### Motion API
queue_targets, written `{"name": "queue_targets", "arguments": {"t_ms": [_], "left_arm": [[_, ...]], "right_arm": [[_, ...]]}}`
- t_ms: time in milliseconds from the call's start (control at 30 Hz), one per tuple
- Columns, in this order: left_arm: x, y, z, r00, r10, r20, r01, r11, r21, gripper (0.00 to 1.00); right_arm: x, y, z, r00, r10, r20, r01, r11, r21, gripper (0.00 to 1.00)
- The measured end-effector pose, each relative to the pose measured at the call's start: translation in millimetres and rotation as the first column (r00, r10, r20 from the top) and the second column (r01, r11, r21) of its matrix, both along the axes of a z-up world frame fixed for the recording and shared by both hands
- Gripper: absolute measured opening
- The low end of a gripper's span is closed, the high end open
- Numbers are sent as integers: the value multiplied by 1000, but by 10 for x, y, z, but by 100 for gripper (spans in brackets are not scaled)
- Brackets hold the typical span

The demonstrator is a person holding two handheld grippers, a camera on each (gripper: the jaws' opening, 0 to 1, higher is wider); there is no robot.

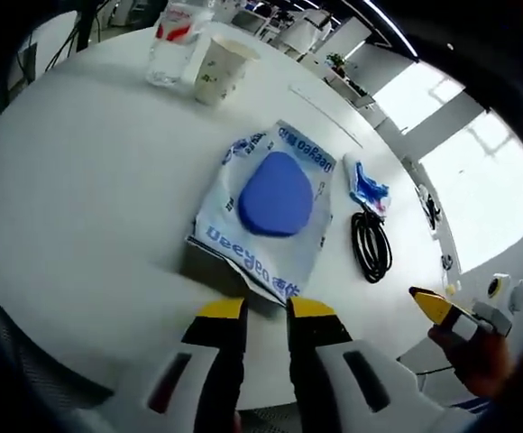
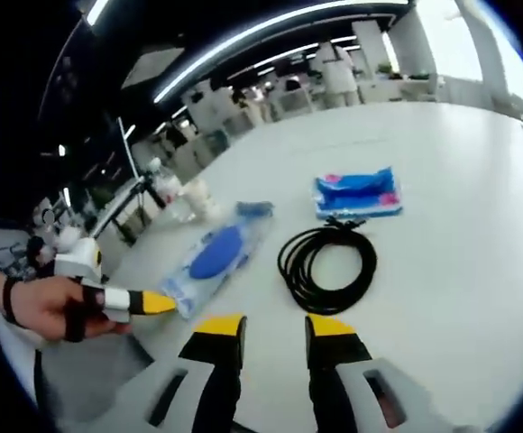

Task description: Arrange the tabletop items into an orderly group along one side of the table until the central work area is clear of visible clutter.

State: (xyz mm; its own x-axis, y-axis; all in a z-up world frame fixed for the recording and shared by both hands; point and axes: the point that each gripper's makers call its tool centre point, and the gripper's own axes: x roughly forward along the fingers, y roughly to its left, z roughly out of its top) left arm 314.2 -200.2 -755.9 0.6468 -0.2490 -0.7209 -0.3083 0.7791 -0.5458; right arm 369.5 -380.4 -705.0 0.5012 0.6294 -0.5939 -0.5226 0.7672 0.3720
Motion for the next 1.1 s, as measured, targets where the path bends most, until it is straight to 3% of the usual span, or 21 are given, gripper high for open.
{"name": "queue_targets", "arguments": {"t_ms": [233,500,733,1100], "left_arm": [[25,-62,-24,1000,-20,3,20,1000,-11,11],[31,-54,-40,1000,-4,-7,4,1000,-14,6],[47,-70,-55,1000,-5,-9,5,1000,-17,2],[-41,-45,-20,999,-26,-36,25,1000,-16,0]], "right_arm": [[-148,-158,-84,999,-26,-19,25,1000,-18,26],[-240,-244,-56,999,-38,-18,38,999,-24,28],[-239,-217,-4,999,-54,-11,53,998,-18,28],[-279,-114,-82,998,-55,-30,55,998,-18,28]]}}
